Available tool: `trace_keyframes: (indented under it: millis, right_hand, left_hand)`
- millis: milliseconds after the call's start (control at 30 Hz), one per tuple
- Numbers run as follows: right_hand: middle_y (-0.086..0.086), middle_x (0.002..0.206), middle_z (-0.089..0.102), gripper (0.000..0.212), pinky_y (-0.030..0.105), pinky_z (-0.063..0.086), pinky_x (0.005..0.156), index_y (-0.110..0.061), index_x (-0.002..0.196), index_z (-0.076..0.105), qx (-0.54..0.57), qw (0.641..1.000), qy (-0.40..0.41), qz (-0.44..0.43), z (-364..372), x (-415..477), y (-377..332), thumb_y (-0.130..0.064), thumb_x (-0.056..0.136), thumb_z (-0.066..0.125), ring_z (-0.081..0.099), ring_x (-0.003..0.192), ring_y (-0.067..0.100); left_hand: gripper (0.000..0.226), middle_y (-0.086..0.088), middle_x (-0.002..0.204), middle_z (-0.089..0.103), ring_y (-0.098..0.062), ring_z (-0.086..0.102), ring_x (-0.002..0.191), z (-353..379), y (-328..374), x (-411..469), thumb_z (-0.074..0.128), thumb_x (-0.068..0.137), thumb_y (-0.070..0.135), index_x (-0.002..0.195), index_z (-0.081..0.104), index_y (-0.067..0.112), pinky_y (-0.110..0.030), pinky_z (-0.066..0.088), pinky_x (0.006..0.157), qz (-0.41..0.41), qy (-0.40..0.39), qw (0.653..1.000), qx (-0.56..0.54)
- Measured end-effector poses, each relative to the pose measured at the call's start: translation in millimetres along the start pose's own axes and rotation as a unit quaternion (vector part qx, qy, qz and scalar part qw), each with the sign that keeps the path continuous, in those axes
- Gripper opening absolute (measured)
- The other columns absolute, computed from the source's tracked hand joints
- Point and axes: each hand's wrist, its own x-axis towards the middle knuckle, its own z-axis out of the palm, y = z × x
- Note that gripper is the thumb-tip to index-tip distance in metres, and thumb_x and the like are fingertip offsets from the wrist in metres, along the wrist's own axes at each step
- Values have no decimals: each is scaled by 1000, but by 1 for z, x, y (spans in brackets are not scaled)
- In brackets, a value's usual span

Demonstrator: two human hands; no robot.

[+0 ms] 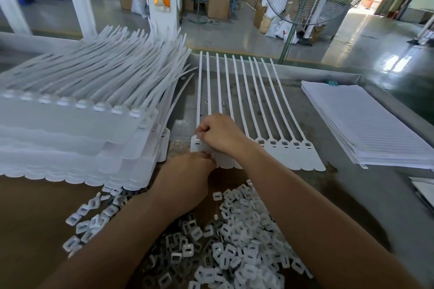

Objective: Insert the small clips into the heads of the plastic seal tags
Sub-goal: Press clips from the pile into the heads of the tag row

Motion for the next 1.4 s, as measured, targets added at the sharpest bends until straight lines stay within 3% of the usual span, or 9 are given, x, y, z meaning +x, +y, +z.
trace_keyframes:
  millis: [167,333,633,733,867,1067,1233,1400]
  right_hand:
    - [7,106,65,18,30,46,79,-6,96,66,-40,999,16,4,5,-1,0,-7,87,51,57,99,21]
    - [2,105,63,16,28,41,76,-16,97,61,7,997,67,26,9,0,3,-8,83,61,56,99,19]
    - [5,112,64,21,37,49,86,-9,103,65,1,996,36,78,5,15,-1,-9,84,56,57,104,23]
    - [5,112,65,18,27,46,80,-8,99,67,-5,998,32,53,4,9,-1,-7,85,56,58,103,21]
    - [3,112,63,20,25,42,84,-8,102,68,28,999,-13,22,-11,-7,-4,-4,87,55,56,105,18]
    - [-20,75,53,7,9,38,64,-15,91,67,18,999,-21,-29,-42,-49,-2,-17,87,60,50,70,-5]
    - [-14,85,65,8,10,45,72,-20,90,70,-16,995,-93,-33,-54,-84,7,-21,84,65,58,77,-1]
    - [-19,75,58,16,-3,38,62,-19,97,72,-55,991,-124,-3,-50,-94,20,-15,83,66,50,64,-12]
  left_hand:
    - [39,9,123,56,-9,54,104,0,0,2,39,91,16,123,54,31,-20,41,85,-7,-3,1000,-8]
    - [39,10,122,57,-8,54,102,0,-1,1,38,91,17,122,54,33,-18,39,81,-7,-3,1000,-8]
    - [37,8,123,56,-8,55,104,0,0,2,38,91,16,122,56,27,-19,41,84,-12,-18,1000,5]
    - [39,9,123,56,-8,55,104,-1,1,1,38,91,15,122,55,29,-18,40,84,-11,-14,1000,-3]
    - [42,11,124,56,-8,53,107,-3,0,0,37,89,13,123,55,31,-18,39,85,-13,-12,1000,-19]
    - [49,15,140,41,-3,37,128,-2,-2,-1,38,89,10,131,45,34,-20,25,105,-30,-18,999,-36]
    - [48,14,139,42,-2,37,129,-3,-2,-1,42,87,10,128,50,33,-20,26,105,-29,-7,999,-37]
    - [53,14,144,35,-1,29,132,-4,0,1,41,87,6,134,43,31,-20,19,108,-41,-32,998,-34]
